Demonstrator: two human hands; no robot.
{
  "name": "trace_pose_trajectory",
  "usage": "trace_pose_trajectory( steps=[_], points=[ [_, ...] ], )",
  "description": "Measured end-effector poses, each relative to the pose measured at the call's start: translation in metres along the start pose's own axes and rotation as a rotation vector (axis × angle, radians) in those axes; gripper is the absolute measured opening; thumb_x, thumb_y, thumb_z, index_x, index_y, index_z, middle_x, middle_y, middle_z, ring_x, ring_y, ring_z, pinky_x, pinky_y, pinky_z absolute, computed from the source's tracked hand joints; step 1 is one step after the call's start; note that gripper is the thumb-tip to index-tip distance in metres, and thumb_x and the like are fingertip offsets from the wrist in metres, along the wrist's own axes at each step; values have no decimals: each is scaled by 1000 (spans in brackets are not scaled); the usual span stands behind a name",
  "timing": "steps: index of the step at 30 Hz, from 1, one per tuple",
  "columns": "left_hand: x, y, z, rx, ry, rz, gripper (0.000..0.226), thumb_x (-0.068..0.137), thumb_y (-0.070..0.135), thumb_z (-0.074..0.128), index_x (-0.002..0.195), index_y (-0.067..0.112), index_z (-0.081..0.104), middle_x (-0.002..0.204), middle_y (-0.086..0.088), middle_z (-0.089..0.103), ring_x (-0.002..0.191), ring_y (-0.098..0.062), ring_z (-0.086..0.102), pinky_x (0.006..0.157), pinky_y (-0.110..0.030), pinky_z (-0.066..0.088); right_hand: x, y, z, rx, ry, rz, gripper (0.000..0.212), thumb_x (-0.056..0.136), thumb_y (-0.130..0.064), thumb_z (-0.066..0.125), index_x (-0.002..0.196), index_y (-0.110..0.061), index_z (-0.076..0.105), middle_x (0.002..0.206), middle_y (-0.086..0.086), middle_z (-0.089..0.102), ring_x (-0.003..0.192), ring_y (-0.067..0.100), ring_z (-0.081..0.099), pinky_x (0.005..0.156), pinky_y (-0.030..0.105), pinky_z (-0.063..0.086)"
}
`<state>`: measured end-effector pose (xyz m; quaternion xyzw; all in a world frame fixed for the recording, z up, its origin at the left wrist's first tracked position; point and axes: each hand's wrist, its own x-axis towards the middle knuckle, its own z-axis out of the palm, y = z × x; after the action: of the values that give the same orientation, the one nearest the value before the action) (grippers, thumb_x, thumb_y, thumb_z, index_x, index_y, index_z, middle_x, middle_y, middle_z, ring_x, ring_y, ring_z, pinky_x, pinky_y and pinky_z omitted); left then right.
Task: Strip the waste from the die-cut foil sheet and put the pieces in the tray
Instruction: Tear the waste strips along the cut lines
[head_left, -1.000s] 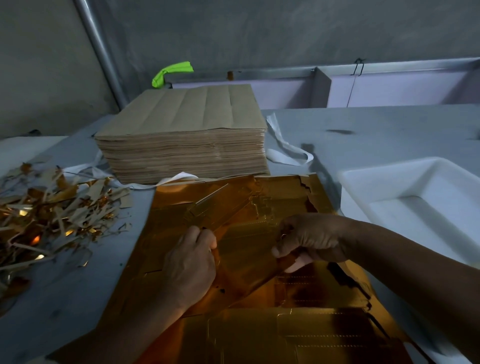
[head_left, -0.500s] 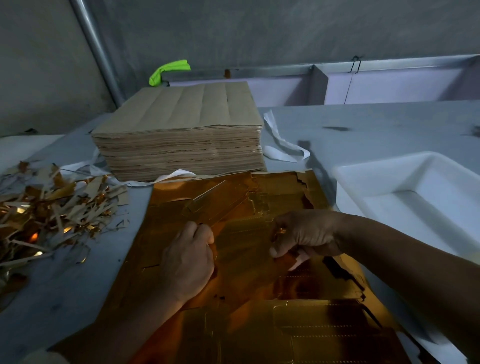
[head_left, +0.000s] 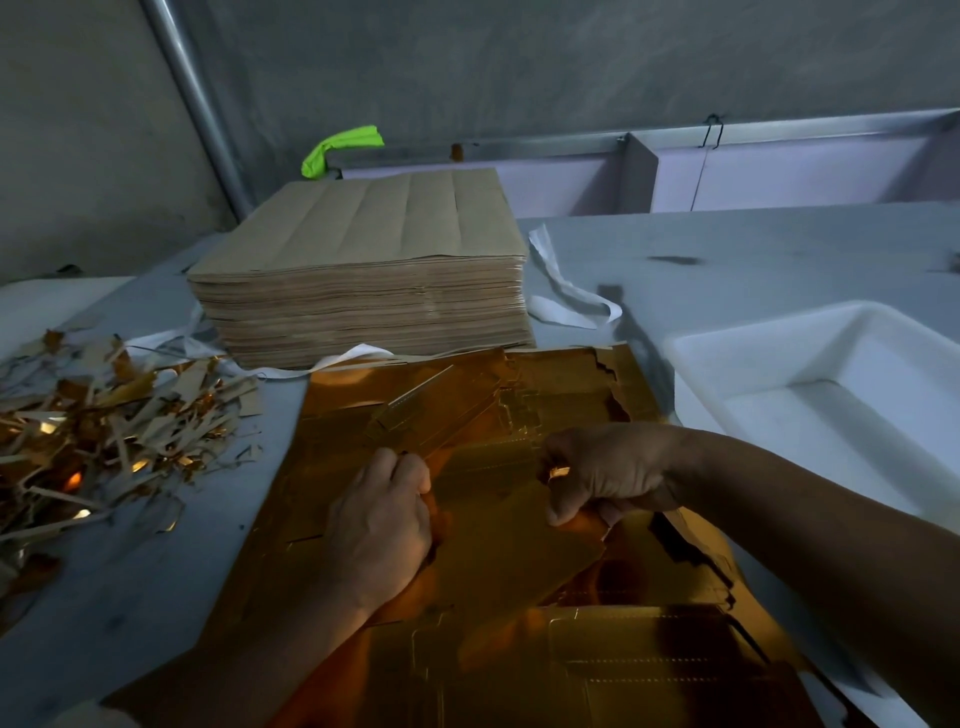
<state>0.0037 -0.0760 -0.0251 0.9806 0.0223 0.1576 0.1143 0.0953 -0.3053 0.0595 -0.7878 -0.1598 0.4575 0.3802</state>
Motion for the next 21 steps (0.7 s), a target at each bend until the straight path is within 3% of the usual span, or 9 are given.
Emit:
trace_pose_trajectory(
  steps=[3, 6, 8, 10, 12, 14, 21],
  points=[
    [0, 0, 0, 18, -1, -7, 14, 97, 24, 40, 104, 30, 51, 94, 10, 39, 75, -2, 38, 58, -15, 26, -3, 1, -4, 9, -31, -2, 41, 85, 4, 67, 121, -11, 52, 112, 13, 61, 72, 15, 68, 51, 21, 52],
    [0, 0, 0, 30, -5, -14, 15, 97, 26, 40, 107, 30, 51, 96, 10, 38, 77, -2, 38, 58, -14, 24, -9, 4, -13, 34, -45, -21, 33, 85, 6, 64, 111, -12, 55, 93, 7, 64, 51, 4, 63, 42, 16, 45],
    [0, 0, 1, 42, -9, -16, 15, 97, 28, 40, 107, 32, 50, 96, 11, 38, 77, -2, 38, 59, -15, 25, -12, 8, -20, 13, -43, -32, 33, 84, 5, 65, 110, -14, 57, 83, 4, 64, 53, 9, 62, 43, 19, 44],
    [0, 1, 1, 42, -10, -13, 14, 96, 29, 42, 106, 32, 50, 96, 11, 38, 76, -2, 38, 58, -15, 25, -12, 11, -24, -12, -31, -31, 36, 82, 2, 68, 112, -15, 59, 87, 9, 65, 61, 16, 61, 49, 24, 45],
    [0, 1, 2, 44, -6, -25, 13, 96, 28, 44, 105, 32, 51, 95, 12, 37, 75, -2, 38, 57, -14, 24, -11, 13, -25, 4, -17, -42, 31, 80, 1, 67, 106, -15, 62, 95, 11, 67, 76, 23, 66, 62, 30, 50],
    [0, 2, 2, 49, -5, -37, 12, 95, 27, 45, 105, 32, 51, 95, 12, 37, 75, -2, 38, 57, -14, 24, -10, 13, -26, 4, -4, -61, 24, 80, -1, 65, 98, -16, 64, 97, 12, 67, 89, 31, 62, 73, 38, 45],
    [-1, 2, 0, 19, -12, -21, 12, 93, 23, 49, 102, 28, 54, 96, 9, 41, 77, -3, 42, 58, -16, 27, -13, 13, -28, 26, 105, -75, 16, 85, -5, 59, 95, -16, 64, 94, 8, 68, 82, 21, 65, 61, 25, 50]
  ],
)
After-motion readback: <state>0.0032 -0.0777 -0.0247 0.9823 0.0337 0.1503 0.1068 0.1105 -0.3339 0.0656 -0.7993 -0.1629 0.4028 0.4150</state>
